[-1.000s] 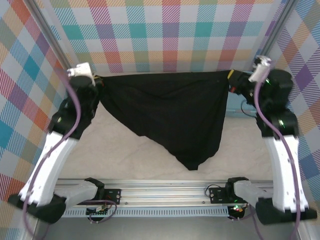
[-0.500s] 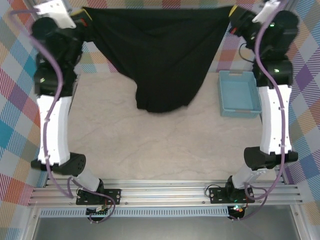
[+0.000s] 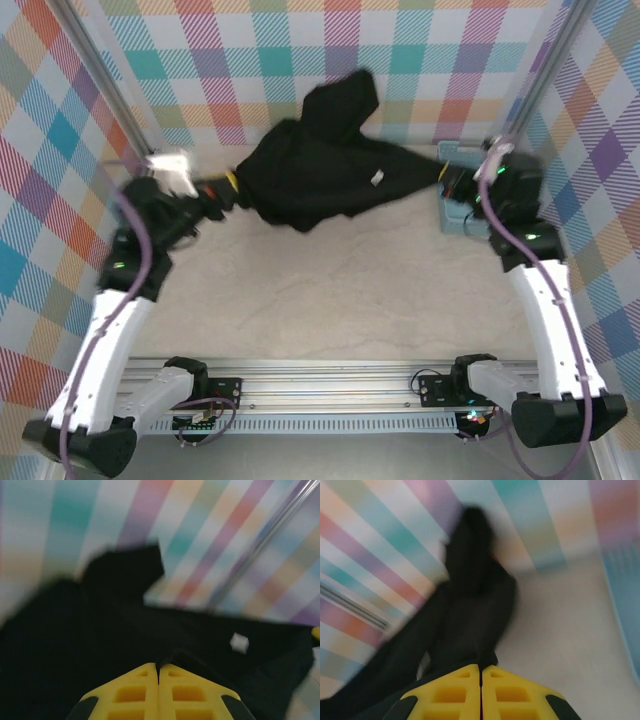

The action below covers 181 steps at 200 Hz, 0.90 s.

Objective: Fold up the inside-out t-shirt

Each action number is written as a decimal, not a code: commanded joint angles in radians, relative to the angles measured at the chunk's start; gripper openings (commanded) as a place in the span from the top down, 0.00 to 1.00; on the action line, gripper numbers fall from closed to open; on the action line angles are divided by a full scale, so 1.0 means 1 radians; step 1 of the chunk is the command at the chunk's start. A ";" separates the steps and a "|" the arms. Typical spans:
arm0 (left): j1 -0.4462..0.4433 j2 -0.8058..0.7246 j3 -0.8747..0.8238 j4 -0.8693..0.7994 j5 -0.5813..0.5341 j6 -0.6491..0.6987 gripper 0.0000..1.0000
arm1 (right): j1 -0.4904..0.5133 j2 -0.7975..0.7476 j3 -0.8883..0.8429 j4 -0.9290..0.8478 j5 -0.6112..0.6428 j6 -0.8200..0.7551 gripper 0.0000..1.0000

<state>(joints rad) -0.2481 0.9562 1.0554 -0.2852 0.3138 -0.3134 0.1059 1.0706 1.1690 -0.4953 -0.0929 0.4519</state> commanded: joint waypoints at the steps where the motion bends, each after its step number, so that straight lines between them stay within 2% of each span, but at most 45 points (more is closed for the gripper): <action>1: -0.085 0.036 -0.245 -0.003 0.080 -0.093 0.95 | -0.008 -0.008 -0.254 -0.107 0.086 0.030 0.88; 11: -0.138 0.078 -0.319 0.052 0.111 -0.111 0.87 | -0.009 0.017 -0.315 -0.092 0.086 0.032 0.80; 22: -0.191 0.128 -0.352 0.043 0.110 -0.109 0.73 | -0.009 0.059 -0.331 -0.081 0.076 0.012 0.71; 39: -0.226 0.191 -0.356 0.016 0.108 -0.099 0.55 | -0.005 0.104 -0.316 -0.049 0.029 -0.015 0.58; 64: -0.227 0.213 -0.309 -0.099 0.041 -0.065 0.44 | 0.053 0.159 -0.254 -0.029 -0.007 -0.068 0.48; 77: -0.227 0.207 -0.278 -0.142 -0.059 -0.048 0.38 | 0.106 0.209 -0.210 -0.034 0.013 -0.095 0.44; 98: -0.222 0.212 -0.227 -0.179 -0.242 -0.044 0.33 | 0.157 0.314 -0.132 -0.021 0.032 -0.114 0.39; 112: -0.213 0.240 -0.191 -0.179 -0.288 -0.044 0.31 | 0.163 0.386 -0.084 -0.009 0.032 -0.117 0.38; 122: -0.215 0.272 -0.163 -0.171 -0.274 -0.037 0.31 | 0.166 0.441 -0.053 -0.006 0.040 -0.127 0.37; 142: -0.236 0.352 -0.136 -0.118 -0.162 -0.001 0.30 | 0.177 0.559 0.033 -0.079 0.052 -0.154 0.34; 160: -0.333 0.411 -0.132 -0.064 -0.124 0.062 0.30 | 0.213 0.596 0.043 -0.115 0.064 -0.167 0.34; 181: -0.469 0.470 -0.132 -0.019 -0.145 0.187 0.30 | 0.215 0.577 -0.013 -0.132 0.048 -0.157 0.34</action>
<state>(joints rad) -0.5873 1.3811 0.9108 -0.3607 0.1432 -0.2832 0.3054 1.6733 1.1870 -0.5579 -0.0406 0.3191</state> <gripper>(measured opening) 0.704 0.655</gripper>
